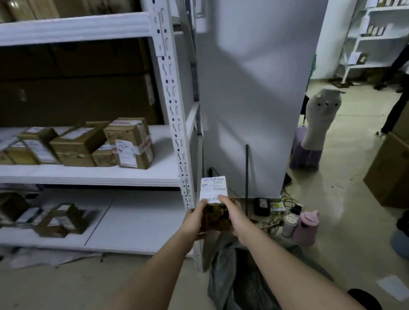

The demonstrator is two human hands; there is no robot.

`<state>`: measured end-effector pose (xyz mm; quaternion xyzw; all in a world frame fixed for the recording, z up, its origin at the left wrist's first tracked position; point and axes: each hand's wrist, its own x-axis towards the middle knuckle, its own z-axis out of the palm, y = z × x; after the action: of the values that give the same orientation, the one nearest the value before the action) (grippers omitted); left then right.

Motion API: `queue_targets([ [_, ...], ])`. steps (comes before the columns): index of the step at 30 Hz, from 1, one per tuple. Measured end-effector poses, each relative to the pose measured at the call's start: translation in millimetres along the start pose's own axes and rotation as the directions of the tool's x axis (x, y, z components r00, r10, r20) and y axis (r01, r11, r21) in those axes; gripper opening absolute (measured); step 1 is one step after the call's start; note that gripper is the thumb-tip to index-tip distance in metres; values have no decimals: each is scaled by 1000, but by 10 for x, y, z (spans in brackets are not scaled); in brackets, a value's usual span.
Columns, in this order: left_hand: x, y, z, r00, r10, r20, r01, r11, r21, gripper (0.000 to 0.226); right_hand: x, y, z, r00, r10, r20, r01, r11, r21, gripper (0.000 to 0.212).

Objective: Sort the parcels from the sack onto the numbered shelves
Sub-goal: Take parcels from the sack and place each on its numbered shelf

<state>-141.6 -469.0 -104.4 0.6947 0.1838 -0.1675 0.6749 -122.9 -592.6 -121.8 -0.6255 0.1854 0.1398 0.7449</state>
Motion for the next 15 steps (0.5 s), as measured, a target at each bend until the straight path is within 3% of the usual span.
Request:
queue_targets([
  [9,290,190,-1332,999,24,-22,-23,999,49,62,228,83,1299,1000,-22,-18,21,999,-44,58],
  [15,593,358,-2119,1000,24,19,-25,997,70,60,353,83,2091,998,-39,-43,37,998,-58,41],
])
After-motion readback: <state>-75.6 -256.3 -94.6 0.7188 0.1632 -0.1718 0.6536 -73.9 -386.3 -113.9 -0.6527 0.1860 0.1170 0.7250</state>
